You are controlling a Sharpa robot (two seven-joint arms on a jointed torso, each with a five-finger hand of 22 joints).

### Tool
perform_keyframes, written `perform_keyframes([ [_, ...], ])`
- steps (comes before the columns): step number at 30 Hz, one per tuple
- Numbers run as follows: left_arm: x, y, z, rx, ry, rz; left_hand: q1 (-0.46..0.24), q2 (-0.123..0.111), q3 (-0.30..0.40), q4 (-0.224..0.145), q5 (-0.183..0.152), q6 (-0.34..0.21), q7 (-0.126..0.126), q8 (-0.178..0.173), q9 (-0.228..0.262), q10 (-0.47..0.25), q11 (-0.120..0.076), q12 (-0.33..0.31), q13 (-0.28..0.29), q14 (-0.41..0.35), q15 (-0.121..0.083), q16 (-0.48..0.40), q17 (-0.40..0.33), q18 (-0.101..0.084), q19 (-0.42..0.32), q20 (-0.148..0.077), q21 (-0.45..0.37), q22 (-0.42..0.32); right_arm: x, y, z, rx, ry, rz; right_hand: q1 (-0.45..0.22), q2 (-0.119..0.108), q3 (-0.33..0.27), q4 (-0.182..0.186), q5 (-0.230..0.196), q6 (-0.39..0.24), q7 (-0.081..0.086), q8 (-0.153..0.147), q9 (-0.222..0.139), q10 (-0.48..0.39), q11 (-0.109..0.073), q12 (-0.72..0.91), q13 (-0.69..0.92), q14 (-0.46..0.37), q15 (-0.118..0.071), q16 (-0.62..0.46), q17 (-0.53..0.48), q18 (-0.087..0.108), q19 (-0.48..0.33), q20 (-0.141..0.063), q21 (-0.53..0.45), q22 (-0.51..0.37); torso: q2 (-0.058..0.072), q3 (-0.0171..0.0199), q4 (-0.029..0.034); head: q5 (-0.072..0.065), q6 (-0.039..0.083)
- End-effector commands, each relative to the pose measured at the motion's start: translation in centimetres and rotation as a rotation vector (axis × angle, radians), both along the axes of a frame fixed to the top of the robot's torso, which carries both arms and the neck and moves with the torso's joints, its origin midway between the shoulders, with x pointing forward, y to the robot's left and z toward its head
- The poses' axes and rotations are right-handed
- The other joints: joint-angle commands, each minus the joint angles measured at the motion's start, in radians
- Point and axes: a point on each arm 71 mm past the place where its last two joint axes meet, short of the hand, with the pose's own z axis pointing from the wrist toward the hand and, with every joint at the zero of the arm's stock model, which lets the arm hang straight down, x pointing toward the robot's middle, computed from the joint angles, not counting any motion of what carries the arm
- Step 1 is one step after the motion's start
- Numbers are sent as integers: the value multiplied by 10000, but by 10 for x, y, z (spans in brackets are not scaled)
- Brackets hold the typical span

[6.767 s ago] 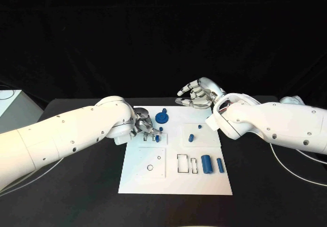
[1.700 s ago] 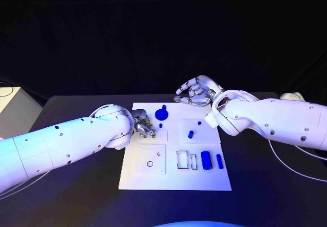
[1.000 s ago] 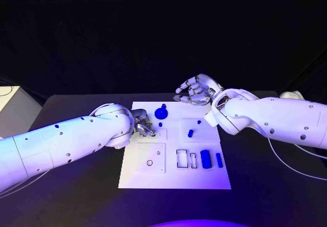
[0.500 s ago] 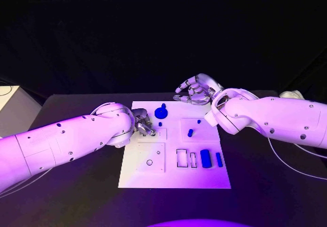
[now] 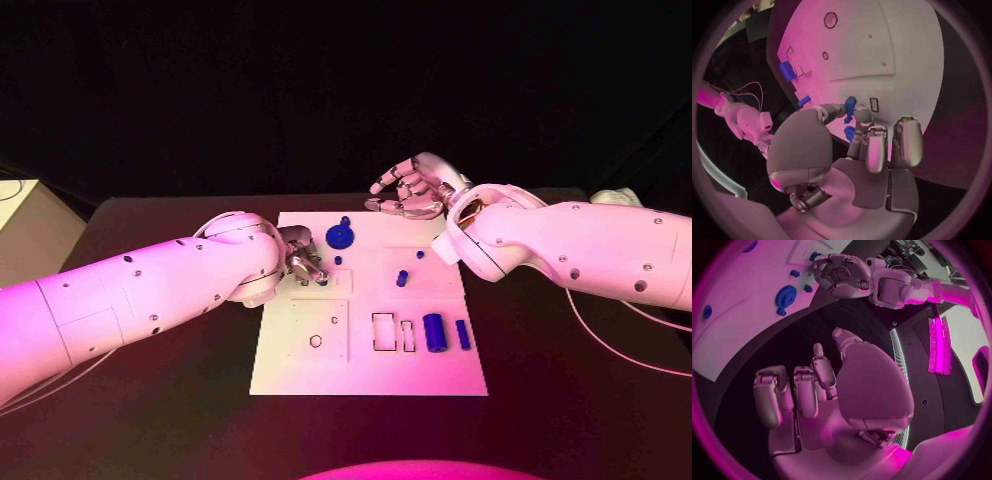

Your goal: Assemble the parts on the task board

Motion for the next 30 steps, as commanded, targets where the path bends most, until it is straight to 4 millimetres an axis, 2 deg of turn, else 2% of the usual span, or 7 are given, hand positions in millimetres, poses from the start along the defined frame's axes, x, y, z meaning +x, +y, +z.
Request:
perform_keyframes([
  [1,-4,-4,-4,47,298,-159,49,88,1950,-1927,1,63,11,17,-4,23,-48,-23,24,1041,-53,44,2632,-69,52,-19,66,5,-1,2,0,-91,-18,180,-103,16,-12,26,33,-61,-15,37,10,-62,-16,-34,-6,932,-19,-53,2206,-68,1029,-36,22,2632,-5,6,7,0,-17],
  [16,-4,-7,-4,-78,453,-117,-211,42,1719,-1777,-59,117,-47,-21,14,162,-78,9,75,1041,-63,44,2632,-77,71,-24,64,34,-1,2,0,-98,-6,189,-103,16,-12,26,33,-61,-15,37,10,-62,-16,-34,-6,932,-19,-53,2206,-68,1029,-36,22,2632,-11,1,8,-9,-29],
  [30,-1,-6,-4,-127,251,88,-710,225,554,-1051,-237,290,-192,-191,-14,263,-169,0,127,1041,-140,44,2632,-83,97,-97,11,38,-1,2,0,-101,-10,189,-105,26,-32,26,34,-77,-17,55,30,-70,-18,-49,-17,929,-21,-61,2194,-68,1029,-37,22,2632,-7,-5,4,-40,-16],
])
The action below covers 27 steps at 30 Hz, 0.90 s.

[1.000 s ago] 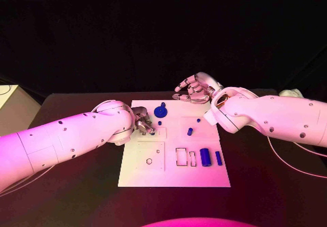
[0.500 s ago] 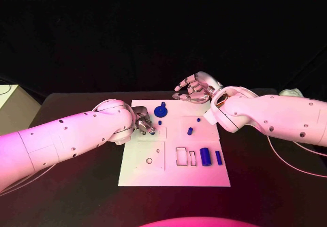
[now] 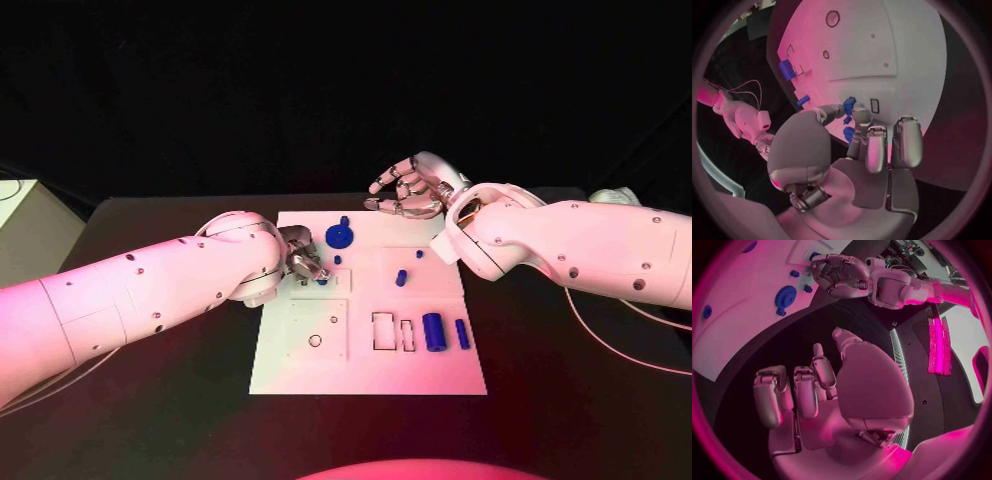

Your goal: Assemble the parts on the task board

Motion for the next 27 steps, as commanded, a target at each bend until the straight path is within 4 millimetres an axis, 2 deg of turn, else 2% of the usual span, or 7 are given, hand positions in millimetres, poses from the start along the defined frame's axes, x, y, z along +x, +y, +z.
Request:
perform_keyframes([
  [1,-2,-4,-2,-111,79,-65,-133,40,548,-662,-37,152,-82,-87,-18,26,-42,6,19,1041,-68,44,2634,-84,25,-27,7,5,-1,2,0,-89,-21,177,-105,27,-33,26,34,-77,-17,56,11,-70,-18,-49,-17,929,-21,-61,2194,-68,1029,-38,22,2630,5,1,-2,-7,9],
  [11,-1,-2,-2,-111,27,29,-217,56,174,-445,-53,200,-86,-145,-37,-4,-42,-14,14,1041,-72,44,2634,-80,19,-35,-15,-15,-1,1,0,-87,-38,163,-100,29,-36,23,27,-82,-17,59,15,-77,-19,-59,-25,925,-22,-70,2180,-68,1029,-38,22,2630,2,5,5,-8,19],
  [15,0,-1,-2,-88,45,34,-317,48,-429,-133,-69,274,-86,-212,-57,-20,-42,2,57,1041,-71,44,2634,-81,27,-35,-31,-15,-1,1,0,-86,-43,158,-106,30,-40,27,24,-84,-16,60,17,-85,-18,-72,-35,924,-22,-73,2174,-68,1029,-38,22,2630,1,3,5,-7,0],
  [16,0,-1,-2,-80,49,39,-357,33,-834,55,-77,319,-90,-244,-64,-26,-39,11,79,1041,-72,44,2634,-84,35,-32,-38,-10,-1,1,0,-86,-45,156,-106,30,-40,27,24,-84,-16,60,17,-85,-18,-72,-35,924,-22,-73,2174,-68,1029,-38,22,2630,1,3,5,-7,1],
  [23,1,3,-2,-52,18,132,-439,-49,-2052,769,-112,404,-61,-354,-78,-47,-19,24,132,1041,-57,44,2634,-88,60,-28,-49,18,0,1,0,-85,-54,144,-138,29,-59,46,15,-92,-14,63,22,-90,-15,-79,-40,921,-20,-80,2164,-68,1029,-38,22,2630,-3,3,-3,-16,23],
  [27,2,5,-2,-61,-19,193,-631,-1,-2542,888,-269,428,-47,-410,-90,-41,-7,45,169,1041,-46,44,2634,-92,77,-20,-47,42,0,1,0,-84,-58,142,-151,31,-66,53,12,-95,-13,64,24,-90,-14,-79,-39,922,-20,-78,2167,-68,1029,-38,22,2630,-3,3,-2,-19,39],
])
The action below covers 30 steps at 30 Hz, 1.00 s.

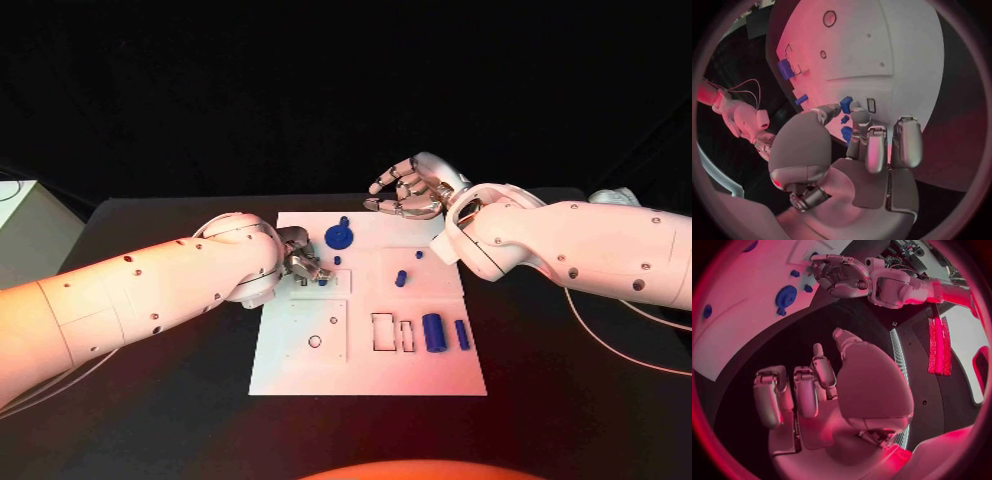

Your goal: Assemble the parts on the task board

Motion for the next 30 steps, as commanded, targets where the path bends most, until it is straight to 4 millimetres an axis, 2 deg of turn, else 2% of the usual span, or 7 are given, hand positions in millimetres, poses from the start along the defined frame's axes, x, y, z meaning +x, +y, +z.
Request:
perform_keyframes([
  [1,0,0,0,-59,-23,49,-126,21,-166,26,-77,29,68,-42,-14,-29,33,47,23,1041,-47,44,2634,-89,69,-18,-52,7,-1,1,0,-76,-53,155,-111,-9,-35,23,12,-59,23,65,16,-61,14,-39,-13,921,-20,-39,2166,-68,1029,-38,22,2633,-2,0,-3,-6,22],
  [5,0,1,0,-77,-70,95,-207,85,-384,26,-322,41,66,-72,-19,-26,33,59,42,1041,-45,44,2634,-91,77,-14,-50,19,-1,1,0,-76,-53,156,-111,-9,-35,23,12,-59,23,65,16,-61,14,-39,-13,921,-20,-39,2166,-68,1029,-38,22,2633,2,-2,-3,-10,25],
  [6,1,2,0,-82,-89,110,-228,131,-478,27,-486,47,65,-86,-21,-26,33,63,49,1041,-45,44,2634,-90,77,-13,-52,20,-1,1,0,-76,-53,155,-111,-9,-35,23,12,-59,23,65,16,-61,14,-39,-13,921,-20,-39,2166,-68,1029,-38,22,2633,3,-3,-3,-10,28],
  [20,-1,9,5,-408,-178,337,-322,186,-688,38,-706,57,69,-112,-22,-21,37,76,68,1041,-43,44,2634,-90,79,-12,-55,25,0,0,-1,-69,-45,140,-148,0,-54,42,9,-65,24,69,21,-70,15,-53,-23,916,-19,-53,2145,-68,1029,-37,22,2633,-10,-11,5,-18,80],
  [30,-3,10,24,-1338,-19,479,-252,199,-727,9,-723,50,59,-118,-18,-39,30,52,36,1041,-45,44,2634,-83,59,-12,-69,-5,0,0,-3,-63,5,119,-174,9,-66,52,10,-72,24,72,26,-72,16,-54,-23,916,-18,-53,2146,-68,1029,-37,22,2633,-19,-12,5,-27,206],
])
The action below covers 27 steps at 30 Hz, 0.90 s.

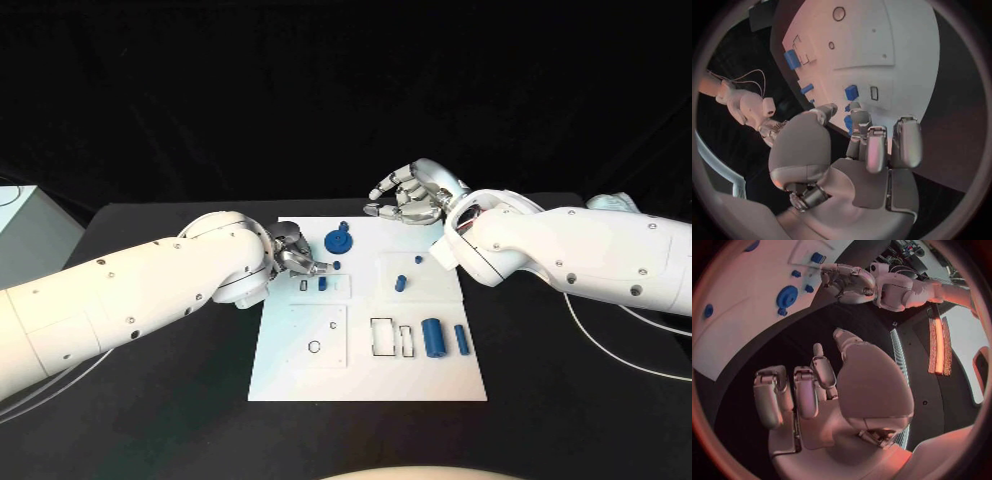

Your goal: Assemble the parts on the task board

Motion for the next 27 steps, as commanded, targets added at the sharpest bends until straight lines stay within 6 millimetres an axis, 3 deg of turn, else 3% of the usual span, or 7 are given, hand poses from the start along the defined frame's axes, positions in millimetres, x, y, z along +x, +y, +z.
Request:
perform_keyframes([
  [1,-2,-1,5,-537,207,93,-2,7,-90,-2,-54,3,27,-70,-12,-51,29,0,-49,1041,-47,44,2634,-78,46,-13,-79,-38,0,1,-1,-48,-18,156,-93,8,-41,27,10,-72,24,32,16,-72,16,-55,-9,916,-18,-52,2146,-68,1029,-37,22,2627,-7,1,4,-6,68],
  [10,9,18,20,-836,218,453,259,37,-211,3,-21,-194,98,-153,-2,-311,88,-217,-302,1041,-8,44,2634,-29,-124,12,-198,-264,1,-1,-2,-64,8,100,-109,22,-49,29,13,-78,24,36,21,-74,16,-57,-10,915,-17,-55,2141,-68,1029,-36,22,2627,-11,16,11,-11,162],
  [14,19,32,24,-866,229,730,625,131,-260,7,54,-598,291,-498,-161,-803,246,-595,-742,875,122,-172,2292,72,-493,109,-461,-745,1,-2,-2,-71,9,64,-110,26,-49,28,14,-80,24,37,22,-72,16,-54,-7,918,-17,-49,2153,-68,1029,-36,22,2627,9,18,11,-1,209],
  [19,35,50,27,-951,94,1187,971,235,-337,8,119,-1062,649,-1330,-799,-1255,550,-788,-1029,751,385,-315,2070,126,-691,336,-630,-988,1,-4,-2,-76,1,15,-110,26,-49,28,14,-80,24,37,22,-72,16,-54,-7,918,-17,-49,2153,-68,1029,-36,22,2627,46,6,-17,8,266],
  [27,52,56,32,-878,-79,1417,977,264,-373,19,110,-1053,695,-1449,-922,-1234,599,-705,-952,770,431,-290,2107,112,-638,382,-598,-914,0,-6,-2,-70,-2,0,-110,26,-49,28,14,-80,24,37,22,-72,16,-54,-7,918,-17,-49,2153,-68,1029,-36,22,2627,121,-5,-50,53,301],
])
